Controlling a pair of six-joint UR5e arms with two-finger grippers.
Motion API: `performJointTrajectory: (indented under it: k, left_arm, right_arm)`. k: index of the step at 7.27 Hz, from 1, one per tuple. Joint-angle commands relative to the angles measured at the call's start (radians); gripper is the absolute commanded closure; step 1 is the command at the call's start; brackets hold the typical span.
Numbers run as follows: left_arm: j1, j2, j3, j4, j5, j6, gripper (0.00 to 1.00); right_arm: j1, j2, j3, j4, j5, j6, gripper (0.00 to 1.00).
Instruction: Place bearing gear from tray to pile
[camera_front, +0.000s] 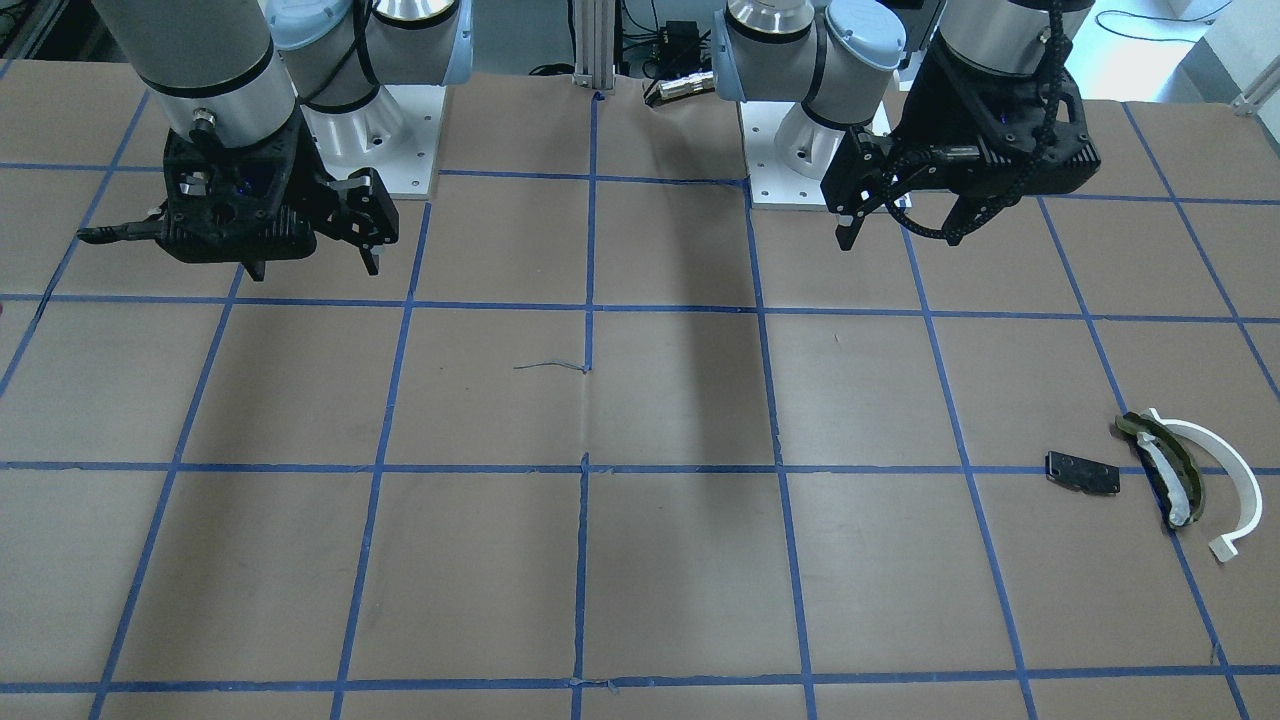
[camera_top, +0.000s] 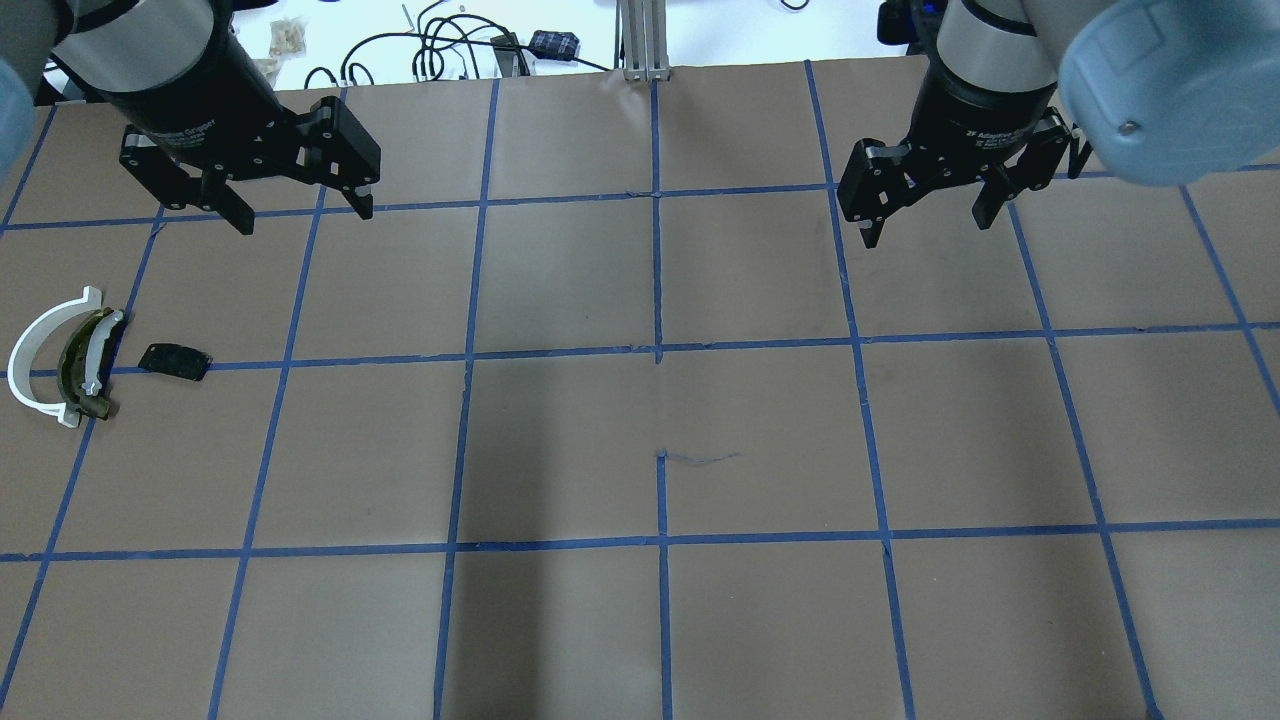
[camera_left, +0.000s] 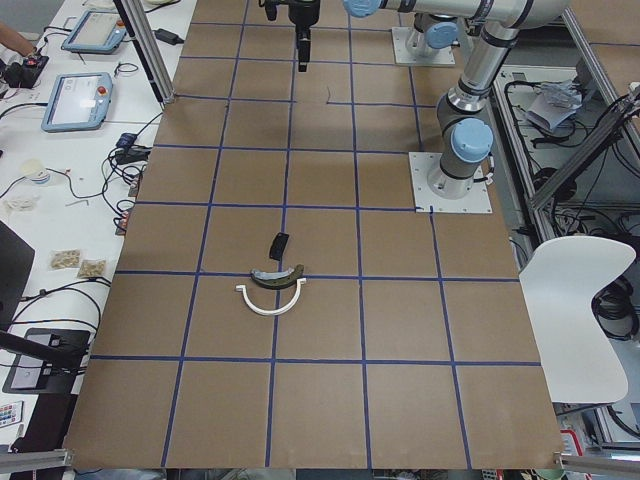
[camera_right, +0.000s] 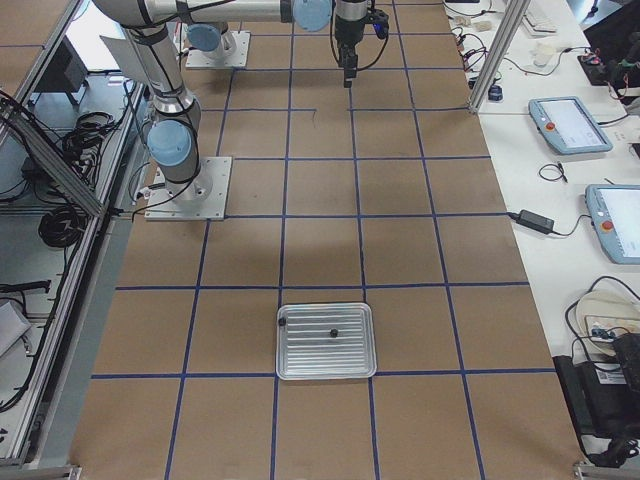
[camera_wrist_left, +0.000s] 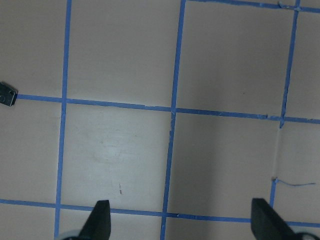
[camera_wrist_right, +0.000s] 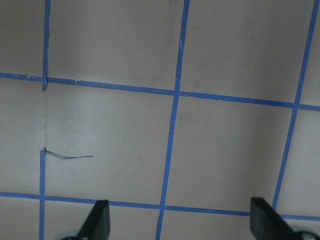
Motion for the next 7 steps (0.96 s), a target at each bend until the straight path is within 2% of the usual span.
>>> performJointTrajectory:
  k: [1,4,5,7]
  left_arm:
    - [-0.008,-0.009,-0.007,-0.049,0.002,0.022,0.00]
    - [-0.018,-0.035,0.016,-0.071,0.004,0.052,0.00]
    - [-0.031,-0.043,0.027,-0.061,0.004,0.056,0.00]
    - [-0.042,-0.043,0.017,-0.058,0.007,0.058,0.00]
  right_arm:
    - [0.003,-0.003,0.000,0.003,0.004,-0.001,0.00]
    - [0.026,0.005,0.029,-0.007,-0.008,-0.033,0.00]
    - [0.029,0.019,0.027,-0.068,-0.022,-0.060,0.00]
    - [-0.024,0.019,0.029,-0.064,-0.045,-0.073,0.00]
